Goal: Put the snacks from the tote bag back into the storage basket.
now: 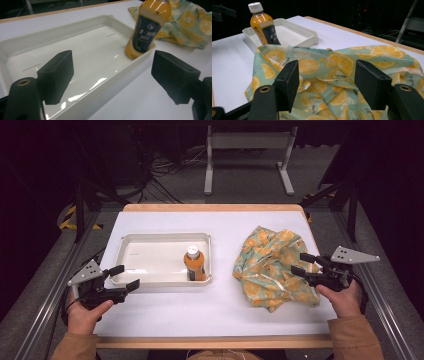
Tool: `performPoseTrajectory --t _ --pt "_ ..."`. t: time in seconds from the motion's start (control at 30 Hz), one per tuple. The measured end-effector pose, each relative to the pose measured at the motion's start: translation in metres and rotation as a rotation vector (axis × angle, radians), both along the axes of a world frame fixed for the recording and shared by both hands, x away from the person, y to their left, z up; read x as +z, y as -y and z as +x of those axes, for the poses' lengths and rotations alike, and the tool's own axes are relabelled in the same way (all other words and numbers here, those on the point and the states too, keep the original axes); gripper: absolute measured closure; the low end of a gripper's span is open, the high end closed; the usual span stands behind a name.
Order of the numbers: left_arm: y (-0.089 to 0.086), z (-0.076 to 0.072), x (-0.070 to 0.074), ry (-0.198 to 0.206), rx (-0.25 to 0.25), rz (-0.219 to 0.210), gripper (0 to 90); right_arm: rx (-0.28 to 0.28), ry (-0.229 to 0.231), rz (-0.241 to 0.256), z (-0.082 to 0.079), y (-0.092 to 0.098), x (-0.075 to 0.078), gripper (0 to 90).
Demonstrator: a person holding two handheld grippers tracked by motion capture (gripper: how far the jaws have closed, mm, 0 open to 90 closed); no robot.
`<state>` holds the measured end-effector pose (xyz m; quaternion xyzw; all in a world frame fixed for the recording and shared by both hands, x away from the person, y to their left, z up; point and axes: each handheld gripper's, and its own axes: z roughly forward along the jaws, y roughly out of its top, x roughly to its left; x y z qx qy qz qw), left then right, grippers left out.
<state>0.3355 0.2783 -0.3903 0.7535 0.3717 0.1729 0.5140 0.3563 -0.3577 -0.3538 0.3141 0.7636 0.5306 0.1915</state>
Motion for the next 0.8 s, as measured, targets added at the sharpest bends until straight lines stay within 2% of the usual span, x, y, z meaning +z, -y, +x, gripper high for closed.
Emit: performPoseTrajectory --t 0.17,0.23,0.4,0.47,0.53,0.73,0.8 --pt "0.0 -0.005 -0.013 0.014 0.011 -0.035 20.8 0.004 -0.004 -0.006 -0.004 0.001 -0.007 36.5" --pt "0.0 -0.005 -0.015 0.019 0.007 -0.031 20.8 0.005 -0.004 -0.005 -0.005 0.001 -0.008 36.5" --pt "0.005 -0.006 -0.031 0.018 0.004 0.014 20.8 0.009 0.001 -0.002 -0.007 -0.001 -0.012 36.2" --pt "0.008 -0.004 -0.039 -0.01 -0.011 0.011 20.8 0.013 0.003 -0.007 -0.006 -0.003 -0.013 36.2" --pt "0.012 -0.004 -0.046 -0.025 -0.009 0.047 20.8 0.015 0.0 -0.009 -0.005 -0.003 -0.014 36.1" --pt "0.019 -0.002 -0.053 -0.045 -0.02 0.082 20.9 0.016 -0.011 -0.011 -0.003 -0.003 -0.018 36.1" --pt "0.02 -0.002 -0.055 -0.059 -0.007 0.09 20.9 0.014 -0.019 -0.022 -0.002 -0.004 -0.02 36.2"
